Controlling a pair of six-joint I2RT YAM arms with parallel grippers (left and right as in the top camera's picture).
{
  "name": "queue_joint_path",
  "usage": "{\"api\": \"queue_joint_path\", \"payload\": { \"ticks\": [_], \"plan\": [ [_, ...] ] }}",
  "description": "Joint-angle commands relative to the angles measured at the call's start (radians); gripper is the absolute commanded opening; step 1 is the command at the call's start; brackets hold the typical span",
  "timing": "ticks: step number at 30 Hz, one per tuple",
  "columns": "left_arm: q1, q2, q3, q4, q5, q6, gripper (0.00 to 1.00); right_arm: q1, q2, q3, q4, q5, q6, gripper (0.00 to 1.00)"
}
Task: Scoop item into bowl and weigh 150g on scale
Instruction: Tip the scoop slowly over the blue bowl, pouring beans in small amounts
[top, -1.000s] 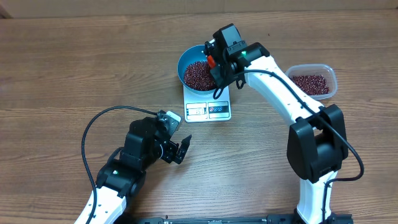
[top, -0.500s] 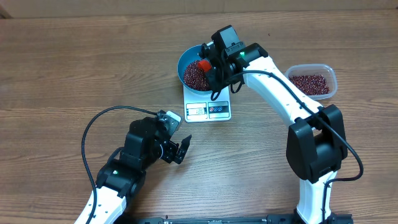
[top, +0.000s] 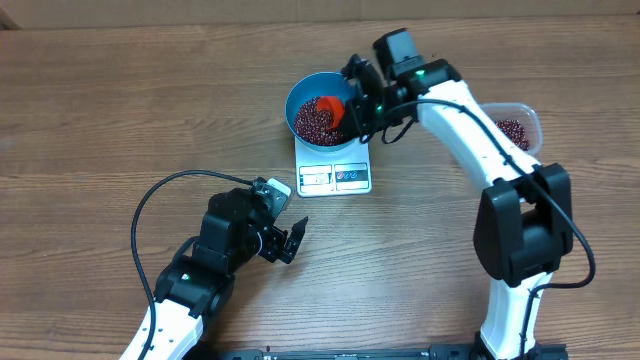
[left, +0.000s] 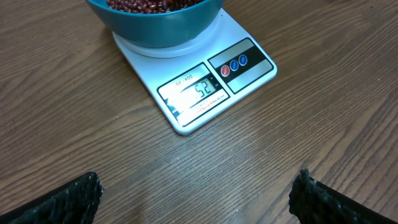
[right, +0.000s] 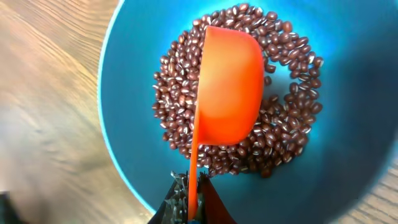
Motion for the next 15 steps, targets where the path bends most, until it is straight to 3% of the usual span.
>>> {"api": "queue_joint_path", "payload": {
  "ticks": [1, 15],
  "plan": [
    [-0.002, 0.002, -0.007, 0.004, 0.007, -0.002, 1.0, -0.042, -0.004, 0.027, 0.006, -0.156, 0.015, 0.04],
    [-0.002, 0.002, -0.007, 0.004, 0.007, -0.002, 1.0, -0.083, -0.167, 0.027, 0.004, -0.185, 0.007, 0.04]
  ]
}}
